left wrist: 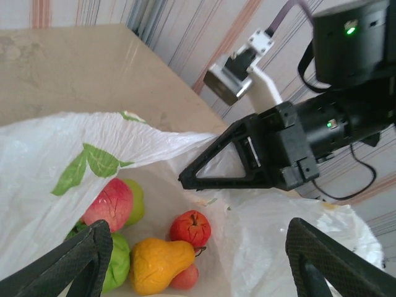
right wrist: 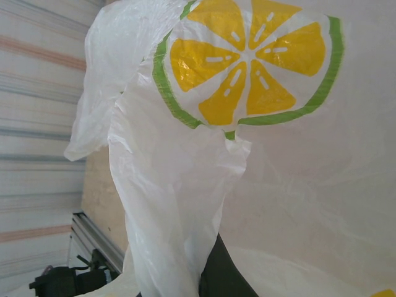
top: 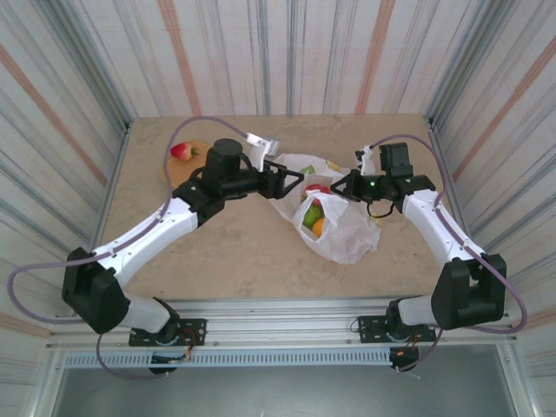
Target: Place the fruits into the plastic bag
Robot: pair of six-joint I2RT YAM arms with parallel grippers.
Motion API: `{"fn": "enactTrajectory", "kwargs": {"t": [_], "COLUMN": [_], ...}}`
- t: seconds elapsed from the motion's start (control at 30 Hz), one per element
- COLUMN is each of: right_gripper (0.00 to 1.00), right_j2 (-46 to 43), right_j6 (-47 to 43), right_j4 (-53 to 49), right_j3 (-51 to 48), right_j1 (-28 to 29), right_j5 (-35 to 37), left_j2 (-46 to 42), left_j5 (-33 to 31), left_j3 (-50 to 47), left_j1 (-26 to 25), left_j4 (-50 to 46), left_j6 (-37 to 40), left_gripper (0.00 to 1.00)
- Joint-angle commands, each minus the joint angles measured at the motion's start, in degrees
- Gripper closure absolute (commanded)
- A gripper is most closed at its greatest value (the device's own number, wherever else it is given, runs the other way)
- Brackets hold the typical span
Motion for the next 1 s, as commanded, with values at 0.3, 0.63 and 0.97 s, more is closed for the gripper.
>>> {"fn": "enactTrajectory", "kwargs": {"t": [0.3, 0.63, 0.97], "right_gripper": [1.00, 1.00, 1.00], "right_j2": [0.4, 0.2, 1.0], "right_j6": [-0.9, -0.9, -0.7], "right_j4": [0.0, 0.0, 0.4], "right_j3": [0.0, 0.1, 1.0], "right_j1": [-0.6, -0.2, 0.9], "right_j5": [-0.1, 0.2, 0.4], "left_j2": [-10.2, -8.1, 9.7], "left_j5": [-9.1, -13.5, -18.8], "left_j3": [-4.5, -7.6, -0.5], "left_j1": [17.1, 30.7, 38.0], "left_j4": [-9.3, -11.6, -13.2], "left_j6": [-2.9, -5.0, -10.0], "left_gripper": [0.22, 0.16, 0.09]}}
